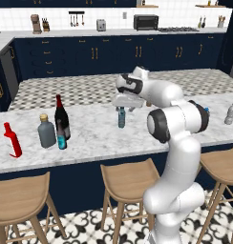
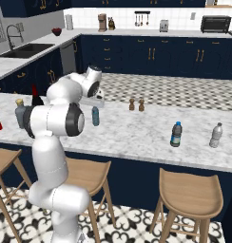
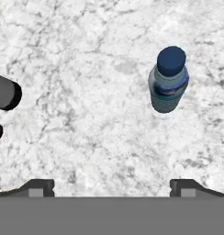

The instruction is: Move the plastic bottles in the middle to the plastics group, and the glass bottles in the middle to the glass group.

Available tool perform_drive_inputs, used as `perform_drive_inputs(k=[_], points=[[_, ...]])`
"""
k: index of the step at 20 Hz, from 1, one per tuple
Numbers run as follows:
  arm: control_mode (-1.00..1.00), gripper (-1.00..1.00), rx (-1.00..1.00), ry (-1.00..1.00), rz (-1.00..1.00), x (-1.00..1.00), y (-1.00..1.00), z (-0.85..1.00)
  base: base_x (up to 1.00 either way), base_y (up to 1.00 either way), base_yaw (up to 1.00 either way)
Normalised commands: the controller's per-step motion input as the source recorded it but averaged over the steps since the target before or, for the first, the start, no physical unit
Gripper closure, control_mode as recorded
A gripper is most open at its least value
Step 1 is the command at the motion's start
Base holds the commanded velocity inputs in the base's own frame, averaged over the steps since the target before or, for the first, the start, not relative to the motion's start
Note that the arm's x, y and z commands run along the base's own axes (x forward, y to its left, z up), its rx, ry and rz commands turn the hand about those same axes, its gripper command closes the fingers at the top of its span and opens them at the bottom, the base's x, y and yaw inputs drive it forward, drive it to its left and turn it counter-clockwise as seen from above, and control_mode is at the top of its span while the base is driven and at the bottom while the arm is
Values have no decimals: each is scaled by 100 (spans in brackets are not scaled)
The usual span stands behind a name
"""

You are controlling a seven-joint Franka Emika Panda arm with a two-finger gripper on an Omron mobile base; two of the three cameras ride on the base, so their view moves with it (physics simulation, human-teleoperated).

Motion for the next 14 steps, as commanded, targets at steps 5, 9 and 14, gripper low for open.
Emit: perform_drive_inputs(k=[5,9,14], points=[[-100,-100,-17,-5,-14,0,-9,-11,0,0,0],[-100,-100,-19,-14,-13,0,-1,0,0,0,0],[-100,-100,-3,-2,-12,13,-9,-13,0,0,0]])
